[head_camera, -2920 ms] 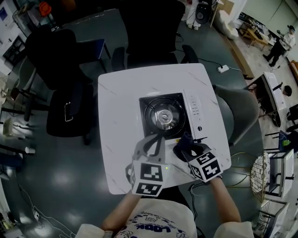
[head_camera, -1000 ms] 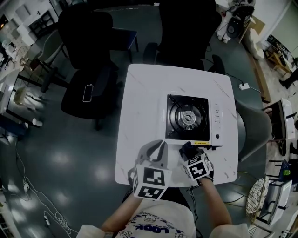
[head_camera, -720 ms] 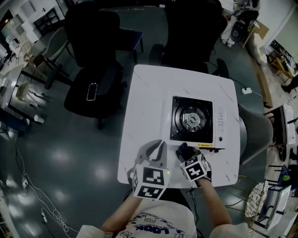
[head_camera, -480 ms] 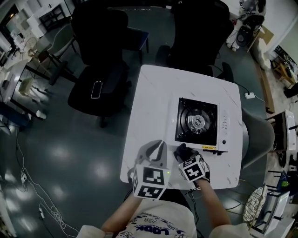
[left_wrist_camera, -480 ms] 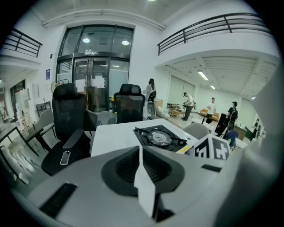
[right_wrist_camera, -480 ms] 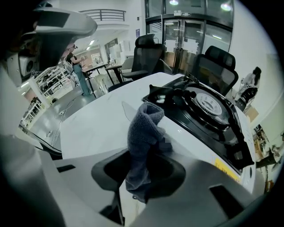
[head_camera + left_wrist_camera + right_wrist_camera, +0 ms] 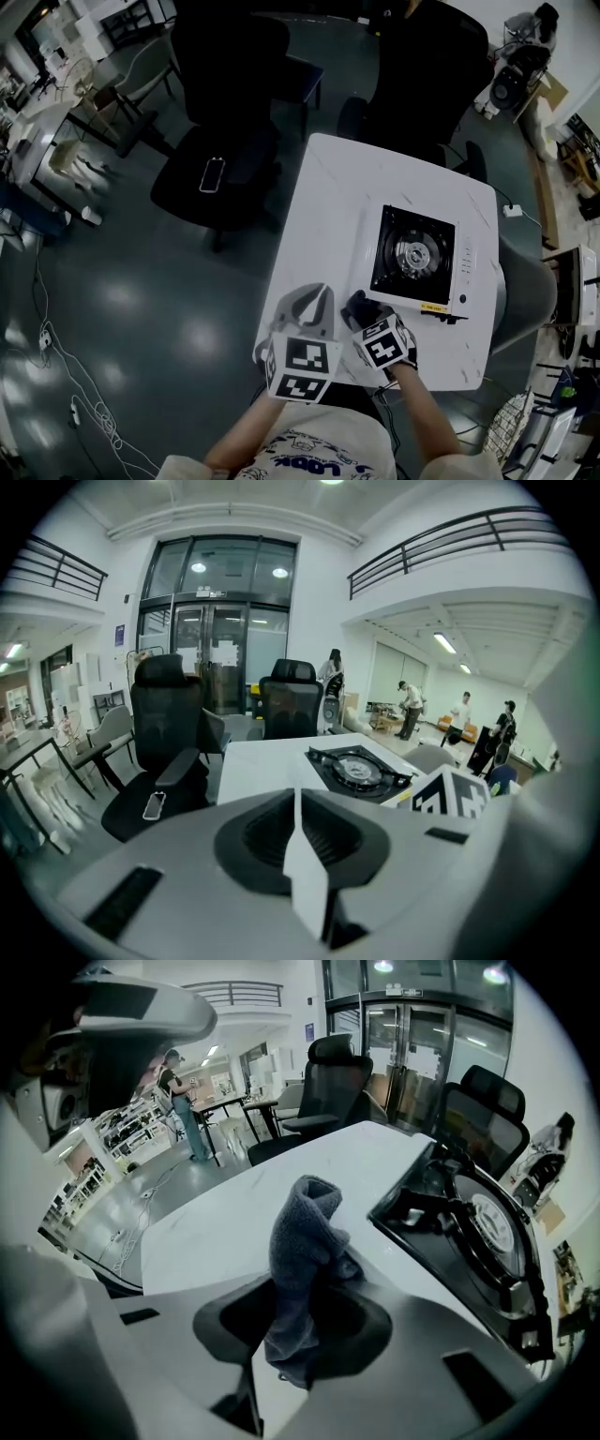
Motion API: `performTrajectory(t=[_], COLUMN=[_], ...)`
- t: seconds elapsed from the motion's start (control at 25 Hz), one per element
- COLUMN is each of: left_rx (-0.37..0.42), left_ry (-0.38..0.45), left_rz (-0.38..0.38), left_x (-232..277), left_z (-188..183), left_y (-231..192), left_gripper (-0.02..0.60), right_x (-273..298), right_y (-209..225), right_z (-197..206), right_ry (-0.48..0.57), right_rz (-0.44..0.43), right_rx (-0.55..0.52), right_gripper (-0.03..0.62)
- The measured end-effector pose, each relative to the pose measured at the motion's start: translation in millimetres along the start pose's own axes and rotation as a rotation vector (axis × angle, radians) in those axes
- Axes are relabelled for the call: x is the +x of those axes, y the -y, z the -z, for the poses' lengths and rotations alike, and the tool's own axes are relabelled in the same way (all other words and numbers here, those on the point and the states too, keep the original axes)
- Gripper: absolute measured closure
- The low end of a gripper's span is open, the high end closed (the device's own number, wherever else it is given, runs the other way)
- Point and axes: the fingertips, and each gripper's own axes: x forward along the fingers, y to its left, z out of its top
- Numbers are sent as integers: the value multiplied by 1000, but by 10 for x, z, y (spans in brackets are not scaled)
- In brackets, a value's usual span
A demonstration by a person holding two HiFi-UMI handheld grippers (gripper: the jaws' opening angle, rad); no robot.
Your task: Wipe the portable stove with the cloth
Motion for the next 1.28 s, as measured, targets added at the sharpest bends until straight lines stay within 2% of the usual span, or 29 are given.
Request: performTrajectory(t=[0.28,0.44,0.8,1.28], left_rx=[-21,-30,-49,-2], left_ry=[5,16,26,74], left_rz=[-35,-55,-74,-43], left_x=[-108,-171,-241,-230], left_z=[47,38,9,-194], left_y=[-206,-334,-582,-640], left_gripper=[551,551,551,551], right_x=[11,-142,-699,-1139], right_y=[-311,-430,-406,-245], right_z=[-378,-729,-1398,-1653], right_ry=[63,155,375,531], right_rz=[-65,-80,-12,82], right_rx=[23,48,107,250], right_gripper=[485,485,485,486])
